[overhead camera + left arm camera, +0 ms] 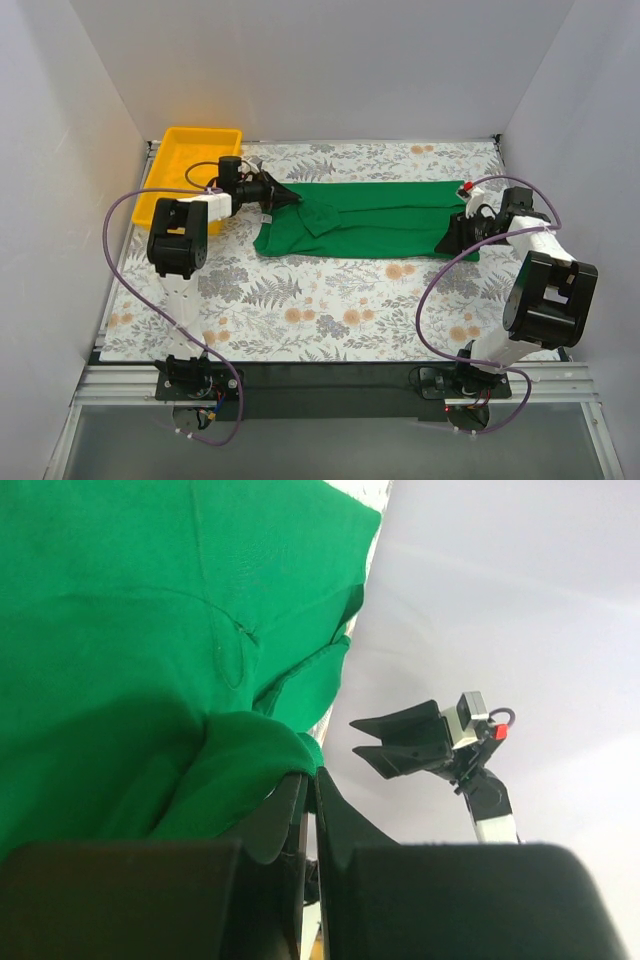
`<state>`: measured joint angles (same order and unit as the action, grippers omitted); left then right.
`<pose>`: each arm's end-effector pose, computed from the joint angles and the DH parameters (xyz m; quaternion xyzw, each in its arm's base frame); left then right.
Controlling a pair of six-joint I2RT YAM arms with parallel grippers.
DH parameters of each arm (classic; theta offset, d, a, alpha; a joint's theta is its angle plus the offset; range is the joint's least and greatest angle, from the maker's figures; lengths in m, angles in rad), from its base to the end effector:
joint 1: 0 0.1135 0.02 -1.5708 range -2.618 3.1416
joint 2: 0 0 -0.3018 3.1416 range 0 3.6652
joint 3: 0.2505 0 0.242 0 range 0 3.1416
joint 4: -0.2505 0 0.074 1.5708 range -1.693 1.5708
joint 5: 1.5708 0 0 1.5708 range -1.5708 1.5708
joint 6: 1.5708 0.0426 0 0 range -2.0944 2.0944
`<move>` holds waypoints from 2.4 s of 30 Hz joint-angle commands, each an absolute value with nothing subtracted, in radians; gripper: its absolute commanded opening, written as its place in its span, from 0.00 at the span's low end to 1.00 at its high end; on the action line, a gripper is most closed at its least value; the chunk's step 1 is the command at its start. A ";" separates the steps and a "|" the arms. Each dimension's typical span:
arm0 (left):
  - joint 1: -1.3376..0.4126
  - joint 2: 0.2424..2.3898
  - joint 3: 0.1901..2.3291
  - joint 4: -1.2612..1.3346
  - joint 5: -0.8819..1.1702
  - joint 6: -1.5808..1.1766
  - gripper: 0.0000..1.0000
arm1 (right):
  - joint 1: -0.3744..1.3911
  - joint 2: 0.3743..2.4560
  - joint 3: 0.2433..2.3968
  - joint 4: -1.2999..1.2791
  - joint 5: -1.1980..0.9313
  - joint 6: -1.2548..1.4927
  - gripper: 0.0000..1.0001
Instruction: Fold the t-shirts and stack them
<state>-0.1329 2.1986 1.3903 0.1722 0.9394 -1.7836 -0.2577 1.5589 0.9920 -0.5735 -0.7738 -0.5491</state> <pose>0.4735 -0.0980 0.1708 0.4466 -0.6898 0.5610 0.0996 0.2880 -0.0451 0.2450 -0.2111 0.8834 0.2614 0.3266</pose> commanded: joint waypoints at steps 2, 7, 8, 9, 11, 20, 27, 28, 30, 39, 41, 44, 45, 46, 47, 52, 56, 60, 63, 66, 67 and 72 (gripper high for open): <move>-0.146 2.216 1.473 0.175 1.006 -1.756 0.00 | -0.253 1.536 0.980 -0.561 -0.795 -0.543 0.50; -0.169 2.250 1.528 0.176 1.037 -1.758 0.00 | -0.253 1.539 0.976 -0.557 -0.795 -0.543 0.50; -0.172 2.256 1.532 0.176 1.040 -1.756 0.00 | -0.253 1.539 0.976 -0.557 -0.795 -0.542 0.50; -0.173 2.261 1.537 0.176 1.045 -1.758 0.00 | -0.253 1.540 0.976 -0.557 -0.795 -0.543 0.50; -0.179 2.273 1.548 0.176 1.052 -1.758 0.00 | -0.253 1.540 0.973 -0.557 -0.796 -0.541 0.50; -0.207 2.318 1.609 0.176 1.100 -1.747 0.00 | -0.252 1.546 0.971 -0.554 -0.798 -0.541 0.50; -0.224 2.341 1.658 0.176 1.124 -1.740 0.00 | -0.252 1.548 0.969 -0.554 -0.798 -0.543 0.50; -0.225 2.344 1.667 0.176 1.124 -1.740 0.00 | -0.252 1.548 0.969 -0.554 -0.798 -0.543 0.50; -0.229 2.350 1.672 0.176 1.124 -1.741 0.00 | -0.252 1.551 0.969 -0.554 -0.796 -0.543 0.50; -0.235 2.391 1.712 0.176 1.127 -1.750 0.00 | -0.250 1.554 0.969 -0.554 -0.798 -0.545 0.50; -0.238 2.399 1.720 0.176 1.131 -1.753 0.00 | -0.250 1.552 0.968 -0.555 -0.798 -0.545 0.50; -0.244 2.411 1.736 0.179 1.135 -1.759 0.00 | -0.250 1.552 0.969 -0.555 -0.798 -0.545 0.50; -0.245 2.414 1.747 0.179 1.138 -1.759 0.00 | -0.250 1.554 0.969 -0.554 -0.798 -0.545 0.50; -0.247 2.421 1.750 0.179 1.140 -1.763 0.00 | -0.249 1.554 0.969 -0.555 -0.798 -0.543 0.50; -0.248 2.422 1.755 0.181 1.140 -1.764 0.00 | -0.249 1.552 0.968 -0.555 -0.798 -0.543 0.50; -0.255 2.433 1.772 0.187 1.141 -1.775 0.00 | -0.247 1.552 0.968 -0.555 -0.798 -0.545 0.50; -0.256 2.437 1.776 0.189 1.141 -1.775 0.00 | -0.245 1.554 0.968 -0.554 -0.798 -0.545 0.50; -0.256 2.444 1.778 0.187 1.132 -1.776 0.00 | -0.245 1.552 0.968 -0.555 -0.798 -0.545 0.50; -0.253 2.442 1.779 0.172 1.112 -1.760 0.06 | -0.242 1.551 0.968 -0.555 -0.796 -0.545 0.50; -0.249 2.381 1.795 0.071 1.002 -1.633 0.35 | -0.236 1.543 0.966 -0.557 -0.790 -0.546 0.50; -0.244 2.370 1.805 0.043 0.974 -1.603 0.41 | -0.233 1.542 0.965 -0.557 -0.788 -0.546 0.50; -0.216 2.271 1.905 -0.144 0.853 -1.436 0.50 | -0.221 1.532 0.965 -0.557 -0.785 -0.546 0.50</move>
<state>-0.2413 2.4264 1.8309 -0.0261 0.9546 -1.5860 -0.2325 1.5585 0.9699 -0.5678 -0.7731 -0.5465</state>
